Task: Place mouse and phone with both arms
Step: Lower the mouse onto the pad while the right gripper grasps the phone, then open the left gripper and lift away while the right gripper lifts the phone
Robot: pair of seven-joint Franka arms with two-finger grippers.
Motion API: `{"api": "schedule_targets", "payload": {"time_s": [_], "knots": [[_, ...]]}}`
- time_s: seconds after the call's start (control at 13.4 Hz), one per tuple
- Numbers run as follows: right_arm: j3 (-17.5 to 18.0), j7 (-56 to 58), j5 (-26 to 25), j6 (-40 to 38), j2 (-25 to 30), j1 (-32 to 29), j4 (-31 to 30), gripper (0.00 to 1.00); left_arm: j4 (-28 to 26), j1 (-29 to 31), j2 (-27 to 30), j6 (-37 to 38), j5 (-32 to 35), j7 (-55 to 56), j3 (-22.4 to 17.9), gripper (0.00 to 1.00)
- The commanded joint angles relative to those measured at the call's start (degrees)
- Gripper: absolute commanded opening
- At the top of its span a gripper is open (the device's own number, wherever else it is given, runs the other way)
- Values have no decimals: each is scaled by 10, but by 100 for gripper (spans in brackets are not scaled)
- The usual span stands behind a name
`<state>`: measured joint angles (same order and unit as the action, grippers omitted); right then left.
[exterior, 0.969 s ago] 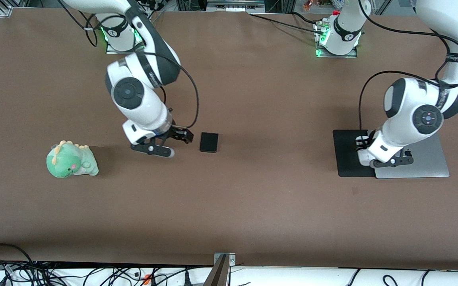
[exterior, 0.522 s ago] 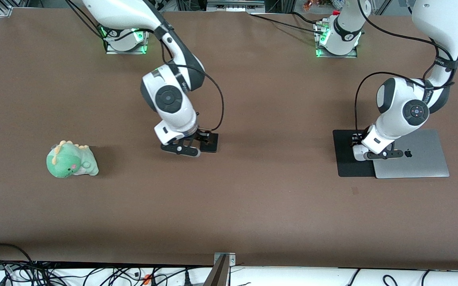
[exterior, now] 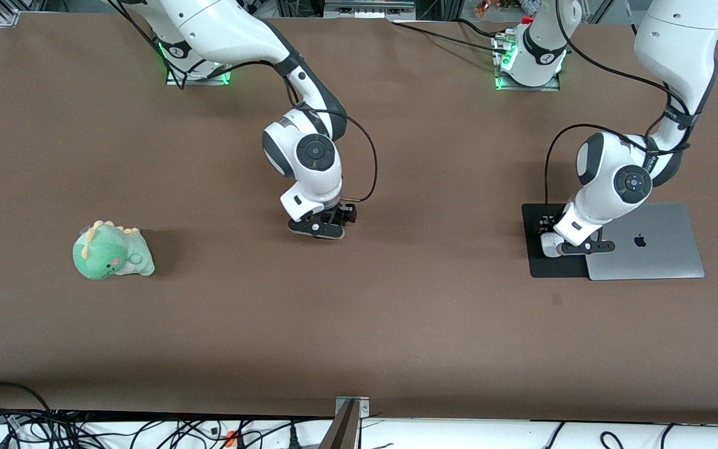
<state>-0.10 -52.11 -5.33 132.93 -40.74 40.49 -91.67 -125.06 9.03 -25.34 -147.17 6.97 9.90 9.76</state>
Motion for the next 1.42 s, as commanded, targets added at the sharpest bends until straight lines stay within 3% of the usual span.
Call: {"api": "schedule_targets", "payload": {"time_s": [0.0, 0.07, 0.45, 0.75, 0.82, 1.04, 1.12, 1.34], "knots": [[-7, -12, -19, 23, -4, 6, -7, 100, 10, -1, -8, -7, 18, 2, 0, 75], [-7, -12, -19, 36, -8, 6, -11, 100, 17, -1, -5, -7, 18, 0, 0, 100], [-10, -12, -40, 94, -17, 6, -46, 100, 52, 6, 54, 24, 18, -29, 2, 100], [-11, -12, -43, 103, -22, 9, -53, 100, 153, 7, 119, 232, 7, -51, 3, 100], [-11, -12, -43, 102, -23, 9, -53, 93, 177, 10, 138, 276, 4, -52, 3, 100], [-11, -12, -42, 98, -23, 8, -52, 15, 239, 12, 199, 410, -20, -72, 2, 100], [-11, -10, -41, 97, -22, 8, -51, 0, 260, 12, 215, 445, -21, -72, 0, 100], [-11, 5, -37, 47, -14, 1, -30, 0, 339, 12, 233, 541, -22, -75, -2, 100]]}}
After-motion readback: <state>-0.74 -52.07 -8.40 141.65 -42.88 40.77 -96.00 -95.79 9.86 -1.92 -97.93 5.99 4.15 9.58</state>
